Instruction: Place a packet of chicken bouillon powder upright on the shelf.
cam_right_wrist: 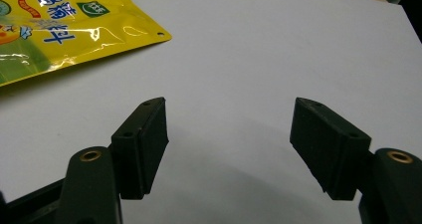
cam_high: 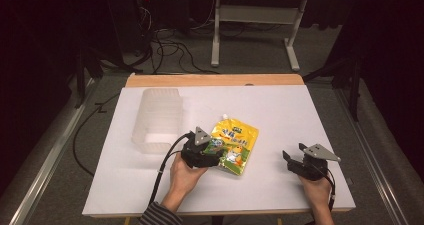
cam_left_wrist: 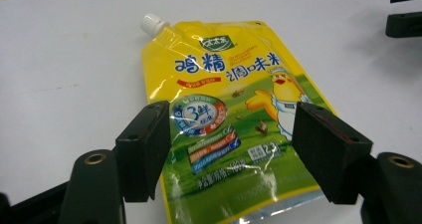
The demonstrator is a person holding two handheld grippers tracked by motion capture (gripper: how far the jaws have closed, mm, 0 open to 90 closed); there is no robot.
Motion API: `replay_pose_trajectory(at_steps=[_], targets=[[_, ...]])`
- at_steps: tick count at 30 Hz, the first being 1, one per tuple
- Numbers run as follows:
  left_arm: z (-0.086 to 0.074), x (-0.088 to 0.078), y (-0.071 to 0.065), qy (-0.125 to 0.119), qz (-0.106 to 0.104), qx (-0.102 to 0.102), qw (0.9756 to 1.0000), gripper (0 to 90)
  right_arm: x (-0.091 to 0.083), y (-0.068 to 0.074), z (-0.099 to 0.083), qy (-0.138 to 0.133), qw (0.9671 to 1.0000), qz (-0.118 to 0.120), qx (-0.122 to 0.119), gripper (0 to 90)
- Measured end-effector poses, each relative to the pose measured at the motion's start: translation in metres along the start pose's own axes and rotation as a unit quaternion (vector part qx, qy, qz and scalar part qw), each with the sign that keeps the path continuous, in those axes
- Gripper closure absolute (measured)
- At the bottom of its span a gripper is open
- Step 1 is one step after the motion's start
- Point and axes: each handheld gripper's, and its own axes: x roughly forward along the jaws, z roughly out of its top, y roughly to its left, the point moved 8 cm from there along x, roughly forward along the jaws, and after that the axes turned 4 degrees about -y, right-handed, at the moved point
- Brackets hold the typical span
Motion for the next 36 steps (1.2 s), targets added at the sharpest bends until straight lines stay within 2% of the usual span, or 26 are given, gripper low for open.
replay_pose_trajectory(at_steps=[6,10,15,19,20,21,24,28,30,33,36], targets=[[0.008,0.012,0.004,0.013,0.002,-0.013,0.9998,31.3,0.000,0.000,0.000,-0.002,1.0000,0.002,0.000,31.4],[0.011,0.022,0.005,0.033,-0.003,-0.020,0.9993,31.1,0.000,0.000,0.000,-0.002,1.0000,0.003,0.000,31.4],[0.014,0.028,0.008,0.044,-0.002,-0.023,0.9988,29.2,0.000,0.000,0.000,-0.003,1.0000,0.004,-0.003,31.3],[0.017,0.035,0.013,0.055,0.000,-0.030,0.9981,27.6,0.000,0.000,0.000,-0.002,1.0000,0.003,-0.002,31.4],[0.019,0.039,0.016,0.056,-0.002,-0.039,0.9976,27.5,0.000,0.001,0.000,-0.002,1.0000,0.003,-0.002,31.3],[0.019,0.039,0.016,0.056,-0.002,-0.039,0.9976,27.4,0.000,0.001,0.000,-0.002,1.0000,0.003,-0.002,31.3],[0.021,0.049,0.024,0.070,-0.004,-0.057,0.9959,26.6,0.000,0.001,0.000,-0.001,1.0000,0.002,-0.003,31.3],[0.021,0.057,0.030,0.075,-0.002,-0.072,0.9946,26.6,0.000,0.001,0.000,0.000,1.0000,0.001,-0.001,31.4],[0.017,0.065,0.034,0.084,0.000,-0.083,0.9931,26.6,0.000,0.001,0.000,-0.001,1.0000,0.001,-0.002,31.4],[0.014,0.070,0.036,0.088,0.003,-0.086,0.9924,26.6,0.000,0.001,0.000,-0.001,1.0000,0.001,-0.002,31.4],[0.012,0.076,0.040,0.092,-0.001,-0.103,0.9905,26.6,0.000,0.001,0.000,-0.001,1.0000,0.001,-0.005,31.4]])
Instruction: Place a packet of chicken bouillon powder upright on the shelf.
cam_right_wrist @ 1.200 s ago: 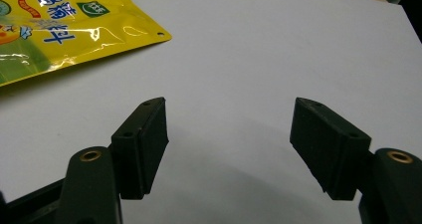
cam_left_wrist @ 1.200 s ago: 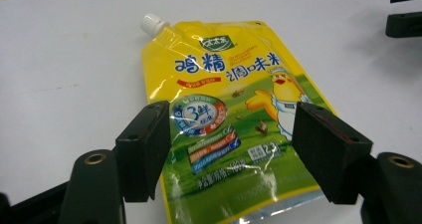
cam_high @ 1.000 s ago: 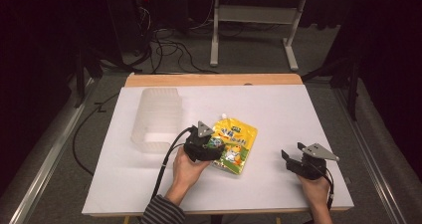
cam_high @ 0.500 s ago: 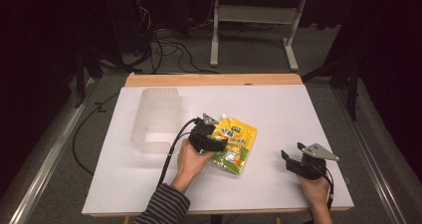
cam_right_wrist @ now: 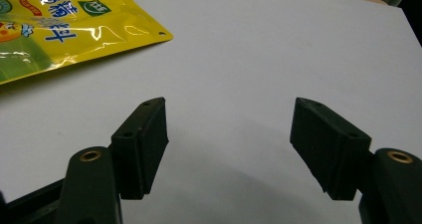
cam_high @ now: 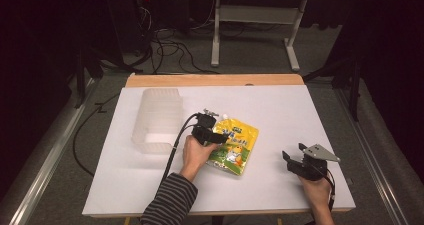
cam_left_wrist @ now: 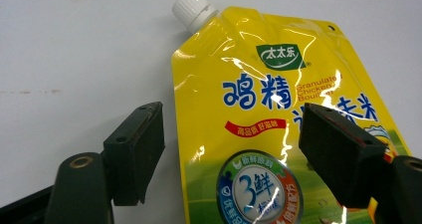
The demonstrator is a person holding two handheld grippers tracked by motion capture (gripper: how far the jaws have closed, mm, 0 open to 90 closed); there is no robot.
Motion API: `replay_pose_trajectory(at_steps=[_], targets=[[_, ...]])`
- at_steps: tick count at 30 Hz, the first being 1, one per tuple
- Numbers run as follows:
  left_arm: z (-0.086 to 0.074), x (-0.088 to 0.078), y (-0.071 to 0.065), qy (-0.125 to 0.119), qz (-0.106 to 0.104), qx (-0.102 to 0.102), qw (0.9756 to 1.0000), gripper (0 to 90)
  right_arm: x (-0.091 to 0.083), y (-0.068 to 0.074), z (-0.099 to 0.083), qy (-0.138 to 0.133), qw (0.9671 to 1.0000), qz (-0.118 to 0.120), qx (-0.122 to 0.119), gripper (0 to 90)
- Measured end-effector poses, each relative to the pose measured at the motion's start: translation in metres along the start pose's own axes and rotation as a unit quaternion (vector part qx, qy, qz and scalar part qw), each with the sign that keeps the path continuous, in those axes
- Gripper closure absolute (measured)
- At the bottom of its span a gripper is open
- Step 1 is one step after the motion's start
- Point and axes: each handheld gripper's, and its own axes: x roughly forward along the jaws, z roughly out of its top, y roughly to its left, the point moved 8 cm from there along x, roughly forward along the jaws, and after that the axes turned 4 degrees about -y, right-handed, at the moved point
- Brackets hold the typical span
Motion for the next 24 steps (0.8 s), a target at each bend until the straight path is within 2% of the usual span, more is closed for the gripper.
replay_pose_trajectory(at_steps=[4,5,6,9,12,15,19,21,24], targets=[[0.000,0.005,0.005,0.009,-0.005,-0.014,0.9998,26.6,0.000,0.000,0.000,0.002,1.0000,-0.002,-0.003,31.4],[0.000,0.005,0.005,0.009,-0.005,-0.014,0.9998,26.6,0.000,0.000,0.000,0.002,1.0000,-0.002,-0.003,31.4],[0.000,0.008,0.005,0.020,-0.008,-0.011,0.9997,26.6,0.000,0.000,0.000,0.003,1.0000,-0.001,-0.006,31.4],[0.003,0.010,0.003,0.022,-0.018,-0.018,0.9994,26.8,0.000,0.000,-0.001,0.005,1.0000,-0.002,-0.004,31.3],[0.004,0.015,0.004,0.027,-0.029,-0.036,0.9986,27.1,0.000,0.000,0.000,0.003,1.0000,-0.002,-0.005,31.4],[0.004,0.017,0.006,0.026,-0.033,-0.045,0.9981,28.8,0.001,0.000,0.000,0.003,1.0000,-0.001,-0.008,31.4],[0.004,0.016,0.005,0.028,-0.042,-0.044,0.9977,32.7,0.001,0.001,-0.001,0.005,1.0000,-0.002,-0.008,31.4],[0.003,0.015,0.002,0.035,-0.055,-0.046,0.9968,33.6,0.001,0.001,-0.001,0.005,1.0000,-0.003,-0.008,31.4],[0.002,0.015,0.000,0.037,-0.049,-0.040,0.9973,36.8,0.001,0.001,-0.001,0.005,0.9999,-0.003,-0.009,31.4]])
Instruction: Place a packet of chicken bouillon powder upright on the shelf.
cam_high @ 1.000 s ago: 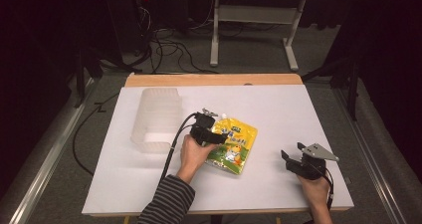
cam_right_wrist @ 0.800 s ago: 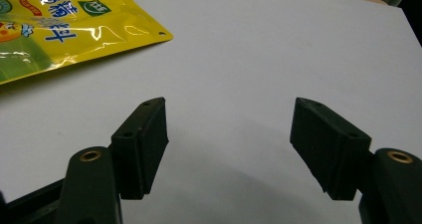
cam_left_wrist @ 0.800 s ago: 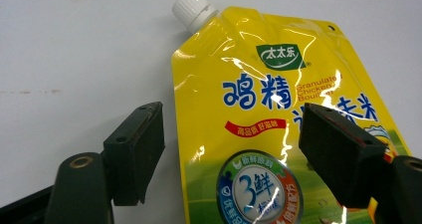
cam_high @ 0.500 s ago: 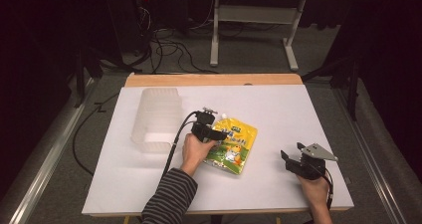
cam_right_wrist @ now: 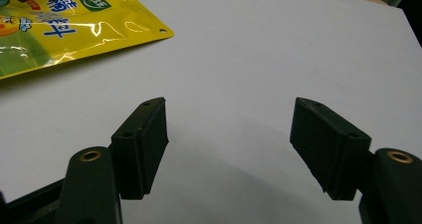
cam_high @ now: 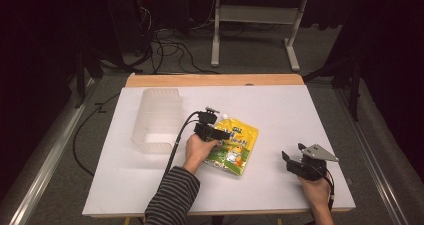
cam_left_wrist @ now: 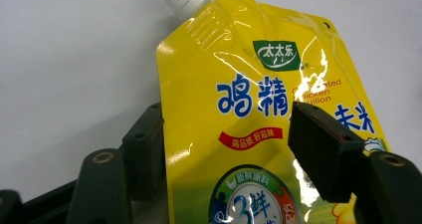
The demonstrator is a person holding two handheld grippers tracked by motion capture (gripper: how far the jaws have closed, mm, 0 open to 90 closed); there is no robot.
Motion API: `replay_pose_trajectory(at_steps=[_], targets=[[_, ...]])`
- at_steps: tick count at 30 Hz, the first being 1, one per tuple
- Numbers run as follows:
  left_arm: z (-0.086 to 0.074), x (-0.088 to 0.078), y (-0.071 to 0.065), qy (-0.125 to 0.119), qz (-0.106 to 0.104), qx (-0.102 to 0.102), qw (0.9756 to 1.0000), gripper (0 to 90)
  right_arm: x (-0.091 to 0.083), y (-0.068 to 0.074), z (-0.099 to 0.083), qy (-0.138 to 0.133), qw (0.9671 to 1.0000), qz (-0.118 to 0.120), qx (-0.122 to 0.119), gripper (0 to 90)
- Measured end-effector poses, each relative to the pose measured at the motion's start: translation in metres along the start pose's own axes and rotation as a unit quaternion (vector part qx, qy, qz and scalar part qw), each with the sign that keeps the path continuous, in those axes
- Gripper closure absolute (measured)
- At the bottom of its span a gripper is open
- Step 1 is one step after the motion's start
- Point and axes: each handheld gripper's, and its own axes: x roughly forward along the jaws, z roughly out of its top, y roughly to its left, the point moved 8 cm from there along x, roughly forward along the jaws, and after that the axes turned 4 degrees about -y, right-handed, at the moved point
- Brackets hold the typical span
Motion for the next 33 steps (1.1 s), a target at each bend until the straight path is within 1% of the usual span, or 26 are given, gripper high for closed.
replay_pose_trajectory(at_steps=[1,3,6,7,8,9,11,12,13,14,15,16,17,18,20,21,23,26,27,28,29,30,31,32,33], targets=[[0.000,0.000,0.000,0.000,0.000,0.000,1.0000,39.0,0.000,0.000,0.000,0.000,1.0000,0.000,0.000,31.4],[-0.001,-0.001,0.000,0.006,-0.003,0.003,1.0000,40.6,0.000,0.000,0.000,0.000,1.0000,0.001,0.000,31.4],[-0.002,-0.001,0.000,0.006,-0.004,0.006,1.0000,47.3,0.000,0.000,0.000,0.001,1.0000,0.000,-0.006,31.3],[-0.002,-0.001,0.001,0.008,-0.004,0.005,1.0000,47.3,0.000,0.000,0.000,0.001,1.0000,0.000,-0.006,31.3],[-0.002,-0.002,0.002,0.010,-0.007,0.000,0.9999,51.4,0.000,0.001,0.000,0.002,1.0000,-0.002,-0.006,31.4],[-0.002,-0.002,0.002,0.010,-0.008,-0.003,0.9999,53.0,0.000,0.001,0.000,0.003,1.0000,-0.002,-0.004,31.4],[-0.002,-0.002,0.003,0.010,-0.009,-0.004,0.9999,56.5,0.001,0.001,0.000,0.003,1.0000,-0.002,-0.005,31.4],[-0.002,-0.003,0.003,0.016,-0.013,-0.003,0.9998,58.7,0.001,0.001,0.000,0.003,1.0000,-0.002,-0.007,31.4],[-0.002,-0.003,0.003,0.016,-0.013,-0.003,0.9998,63.0,0.001,0.001,0.000,0.003,1.0000,-0.002,-0.007,31.4],[-0.004,-0.003,0.002,0.022,-0.015,0.004,0.9996,66.7,0.001,0.001,0.000,0.003,1.0000,-0.002,-0.007,31.4],[-0.004,-0.003,0.002,0.022,-0.015,0.004,0.9996,71.8,0.001,0.001,0.000,0.003,1.0000,-0.002,-0.007,31.4],[-0.005,-0.003,0.000,0.025,-0.020,0.004,0.9995,74.7,0.001,0.001,0.000,0.003,1.0000,-0.002,-0.008,31.4],[-0.005,-0.003,-0.001,0.026,-0.021,0.008,0.9994,74.7,0.001,0.001,0.000,0.003,1.0000,-0.002,-0.008,31.4],[-0.005,-0.003,-0.002,0.025,-0.021,0.015,0.9994,79.8,0.001,0.001,0.000,0.004,1.0000,-0.003,-0.007,31.4],[-0.005,-0.004,-0.002,0.024,-0.022,0.014,0.9994,85.1,0.001,0.001,0.000,0.004,1.0000,-0.003,-0.006,31.4],[-0.005,-0.004,-0.002,0.024,-0.024,0.015,0.9993,85.1,0.001,0.001,0.000,0.004,1.0000,-0.003,-0.007,31.4],[-0.005,-0.006,-0.003,0.025,-0.029,0.016,0.9991,88.9,0.001,0.001,0.000,0.004,1.0000,-0.003,-0.008,31.4],[-0.003,-0.010,-0.007,0.017,-0.028,0.025,0.9992,90.0,0.001,0.001,0.000,0.005,1.0000,-0.003,-0.007,31.4],[-0.003,-0.010,-0.007,0.017,-0.028,0.025,0.9992,90.0,0.001,0.001,0.000,0.005,1.0000,-0.003,-0.007,31.4],[-0.001,-0.015,-0.010,0.011,-0.026,0.032,0.9991,90.0,0.001,0.001,0.000,0.005,1.0000,-0.003,-0.007,31.4],[-0.001,-0.015,-0.010,0.011,-0.026,0.032,0.9991,90.0,0.001,0.001,0.000,0.005,1.0000,-0.003,-0.007,31.4],[0.002,-0.019,-0.014,0.002,-0.026,0.037,0.9990,90.0,0.001,0.001,-0.001,0.006,0.9999,-0.002,-0.009,31.4],[0.002,-0.019,-0.014,0.002,-0.026,0.037,0.9990,90.0,0.001,0.001,-0.001,0.006,0.9999,-0.002,-0.009,31.4],[0.004,-0.025,-0.019,-0.006,-0.027,0.050,0.9984,90.0,0.001,0.001,0.000,0.006,0.9999,-0.002,-0.011,31.4],[0.004,-0.025,-0.019,-0.006,-0.027,0.050,0.9984,90.0,0.001,0.001,0.000,0.006,0.9999,-0.002,-0.011,31.4]])
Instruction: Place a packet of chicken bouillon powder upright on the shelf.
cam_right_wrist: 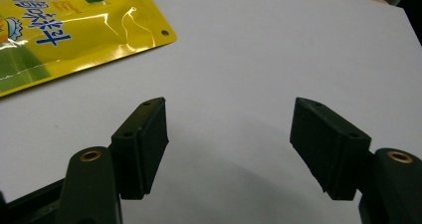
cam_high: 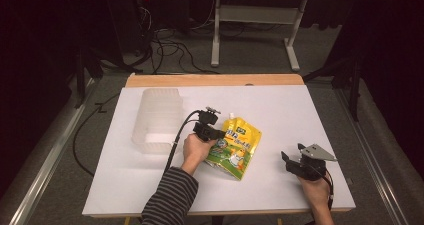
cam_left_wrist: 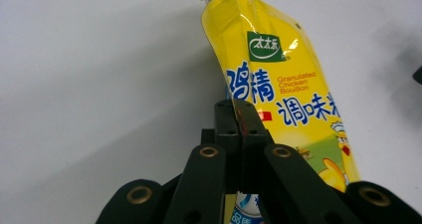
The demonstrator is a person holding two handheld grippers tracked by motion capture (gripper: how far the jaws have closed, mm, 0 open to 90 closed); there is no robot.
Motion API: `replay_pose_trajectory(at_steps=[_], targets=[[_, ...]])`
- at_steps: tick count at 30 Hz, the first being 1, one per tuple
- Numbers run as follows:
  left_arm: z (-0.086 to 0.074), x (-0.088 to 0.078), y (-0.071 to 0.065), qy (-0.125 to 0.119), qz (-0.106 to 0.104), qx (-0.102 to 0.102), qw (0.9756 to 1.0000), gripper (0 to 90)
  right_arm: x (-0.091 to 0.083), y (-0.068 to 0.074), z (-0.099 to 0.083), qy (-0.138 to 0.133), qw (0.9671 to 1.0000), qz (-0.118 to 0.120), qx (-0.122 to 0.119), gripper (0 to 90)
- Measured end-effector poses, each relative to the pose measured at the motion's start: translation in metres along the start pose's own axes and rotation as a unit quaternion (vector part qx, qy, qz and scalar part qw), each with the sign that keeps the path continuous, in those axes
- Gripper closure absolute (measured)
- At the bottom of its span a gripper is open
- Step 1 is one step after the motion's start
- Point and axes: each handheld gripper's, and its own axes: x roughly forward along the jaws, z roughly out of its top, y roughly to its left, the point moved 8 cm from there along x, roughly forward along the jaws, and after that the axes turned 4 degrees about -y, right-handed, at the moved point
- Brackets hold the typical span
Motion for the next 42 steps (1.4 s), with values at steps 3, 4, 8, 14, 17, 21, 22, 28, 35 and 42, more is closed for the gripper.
replay_pose_trajectory(at_steps=[3,4,8,14,17,21,22,28,35,42], targets=[[0.005,-0.011,-0.010,-0.014,-0.001,0.025,0.9996,90.0,0.000,0.000,0.000,0.001,1.0000,-0.001,0.001,31.4],[0.005,-0.011,-0.010,-0.014,-0.001,0.025,0.9996,90.0,0.000,0.000,0.000,0.001,1.0000,-0.001,0.001,31.4],[0.010,-0.022,-0.019,-0.029,-0.011,0.039,0.9988,90.0,0.000,0.000,0.000,0.000,1.0000,0.000,0.001,31.5],[0.016,-0.036,-0.035,-0.044,-0.029,0.071,0.9961,90.0,0.000,0.000,0.000,0.001,1.0000,0.000,0.003,31.4],[0.022,-0.047,-0.048,-0.061,-0.042,0.092,0.9931,90.0,0.000,0.000,0.000,0.001,1.0000,-0.001,0.003,31.5],[0.026,-0.057,-0.057,-0.074,-0.046,0.109,0.9903,90.0,0.000,0.000,0.000,0.001,1.0000,-0.001,0.002,31.5],[0.026,-0.057,-0.057,-0.074,-0.046,0.109,0.9903,90.0,0.000,0.000,0.000,0.001,1.0000,-0.001,0.002,31.5],[0.029,-0.067,-0.061,-0.086,-0.043,0.123,0.9878,90.0,0.000,0.000,0.000,0.000,1.0000,-0.001,0.003,31.5],[0.031,-0.081,-0.062,-0.100,-0.032,0.141,0.9845,90.0,0.000,0.000,0.000,0.001,1.0000,0.000,0.000,31.5],[0.033,-0.095,-0.057,-0.111,-0.021,0.146,0.9828,90.0,0.000,0.000,0.000,0.002,1.0000,0.000,0.001,31.5]])
